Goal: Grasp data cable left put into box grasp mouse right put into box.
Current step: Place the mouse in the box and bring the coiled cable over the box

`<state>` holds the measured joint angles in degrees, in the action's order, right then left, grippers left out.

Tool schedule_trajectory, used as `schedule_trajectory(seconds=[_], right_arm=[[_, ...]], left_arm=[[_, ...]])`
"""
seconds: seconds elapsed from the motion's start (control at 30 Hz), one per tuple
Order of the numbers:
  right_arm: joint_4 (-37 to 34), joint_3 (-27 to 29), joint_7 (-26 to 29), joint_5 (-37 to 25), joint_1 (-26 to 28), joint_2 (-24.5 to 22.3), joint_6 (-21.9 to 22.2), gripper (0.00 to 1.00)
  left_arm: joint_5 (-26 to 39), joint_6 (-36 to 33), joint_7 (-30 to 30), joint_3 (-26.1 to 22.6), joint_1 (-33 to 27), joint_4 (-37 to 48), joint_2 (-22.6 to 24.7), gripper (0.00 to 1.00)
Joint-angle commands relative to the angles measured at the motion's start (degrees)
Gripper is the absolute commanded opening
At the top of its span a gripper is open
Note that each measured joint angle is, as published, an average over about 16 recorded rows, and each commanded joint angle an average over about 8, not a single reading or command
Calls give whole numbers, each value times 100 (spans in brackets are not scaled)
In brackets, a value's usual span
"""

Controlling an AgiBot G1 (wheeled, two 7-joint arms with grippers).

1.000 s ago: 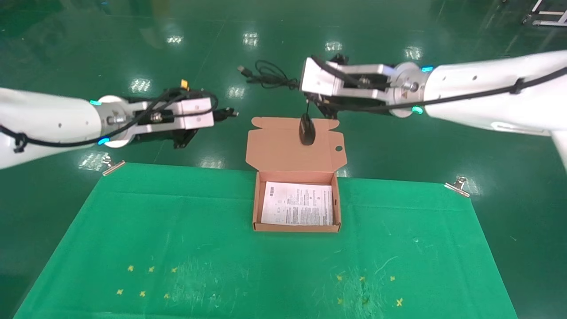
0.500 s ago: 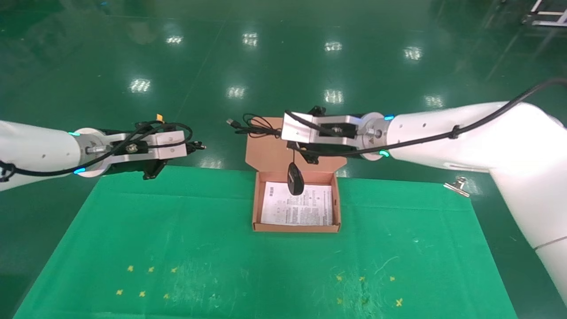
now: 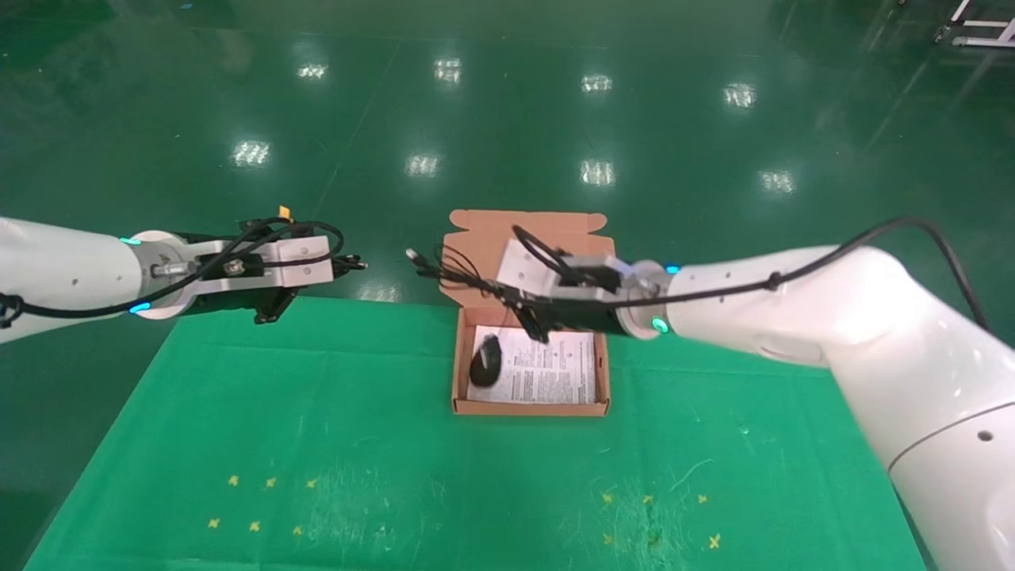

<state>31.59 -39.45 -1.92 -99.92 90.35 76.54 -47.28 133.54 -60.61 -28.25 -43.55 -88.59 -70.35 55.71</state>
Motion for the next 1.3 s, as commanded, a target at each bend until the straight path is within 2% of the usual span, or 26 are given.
schedule_trajectory(seconds=[0.03,0.1,0.13,0.37,0.4,0.6,0.87,1.1,1.3], right_arm=[[-243,22,-12,88,-51,15,26,0],[-482,-3,-11,111,-58,34,36,0],[-590,-24,-18,116,-55,43,33,5],[-1005,-156,-83,110,-23,77,-37,93],[-1020,-167,-87,114,-26,71,-49,100],[-987,-229,-63,142,-49,1,-93,100],[-758,-205,-2,198,-35,-241,-87,100],[-233,-141,160,195,-53,-819,-152,100],[526,-141,577,65,-152,-1435,-265,100]], left_arm=[[2,-1,-3,0,1,-3,0,0],[3,-2,-4,0,1,-5,-1,0],[3,-2,-5,0,1,-5,-1,0],[4,-7,-5,-2,5,-9,-2,0],[3,-8,-2,-4,9,-12,2,0],[-15,21,34,-59,83,-46,110,0],[67,306,159,-220,297,-28,494,0],[275,940,381,-412,558,245,1068,0],[411,1584,659,-605,716,830,1721,0]])
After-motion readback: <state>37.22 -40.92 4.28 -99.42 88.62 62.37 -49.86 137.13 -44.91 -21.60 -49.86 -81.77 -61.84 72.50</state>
